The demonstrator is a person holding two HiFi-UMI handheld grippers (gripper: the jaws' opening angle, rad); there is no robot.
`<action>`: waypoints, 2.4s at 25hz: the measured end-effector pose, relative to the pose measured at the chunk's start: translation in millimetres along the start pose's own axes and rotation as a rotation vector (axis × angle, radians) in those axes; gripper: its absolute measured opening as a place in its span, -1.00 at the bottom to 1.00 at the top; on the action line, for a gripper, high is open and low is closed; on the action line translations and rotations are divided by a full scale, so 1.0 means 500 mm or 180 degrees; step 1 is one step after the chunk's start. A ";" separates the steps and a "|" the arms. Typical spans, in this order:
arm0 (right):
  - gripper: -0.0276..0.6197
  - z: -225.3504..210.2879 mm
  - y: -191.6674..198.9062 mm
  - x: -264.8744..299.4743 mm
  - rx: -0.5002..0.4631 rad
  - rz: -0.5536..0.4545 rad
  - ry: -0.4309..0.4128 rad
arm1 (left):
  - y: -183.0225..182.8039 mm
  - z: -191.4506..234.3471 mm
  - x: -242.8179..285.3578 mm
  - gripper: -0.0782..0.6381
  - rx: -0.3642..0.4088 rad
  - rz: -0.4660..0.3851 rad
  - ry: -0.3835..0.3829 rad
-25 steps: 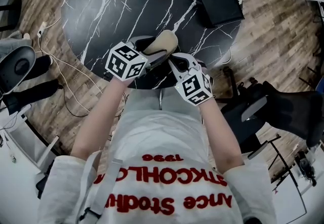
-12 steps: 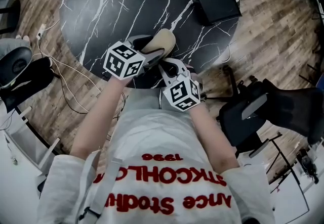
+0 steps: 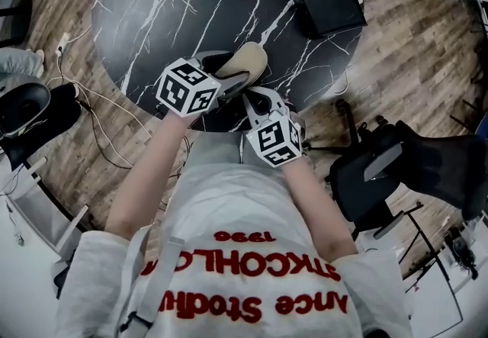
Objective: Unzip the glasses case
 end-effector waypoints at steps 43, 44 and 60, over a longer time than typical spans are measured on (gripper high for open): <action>-0.62 -0.082 0.000 -0.009 -0.2100 0.0608 -0.1304 | -0.006 -0.020 -0.052 -0.76 0.0441 0.0171 -0.0875; -0.63 -0.082 0.000 -0.008 -0.2134 0.0627 -0.1307 | -0.007 -0.021 -0.050 -0.76 0.0465 0.0185 -0.0870; -0.82 -0.079 0.002 -0.006 -0.2007 0.0649 -0.1280 | -0.004 -0.010 -0.049 -0.76 0.0230 0.0097 -0.0771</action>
Point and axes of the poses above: the fingertips, and each gripper's own axes: x forward along the fingers, z to its left, y out of its underside, the point moved 2 cm from there along -x, backward along the fingers, and after that the axes turned 10 degrees about z, right-handed, at the moved point
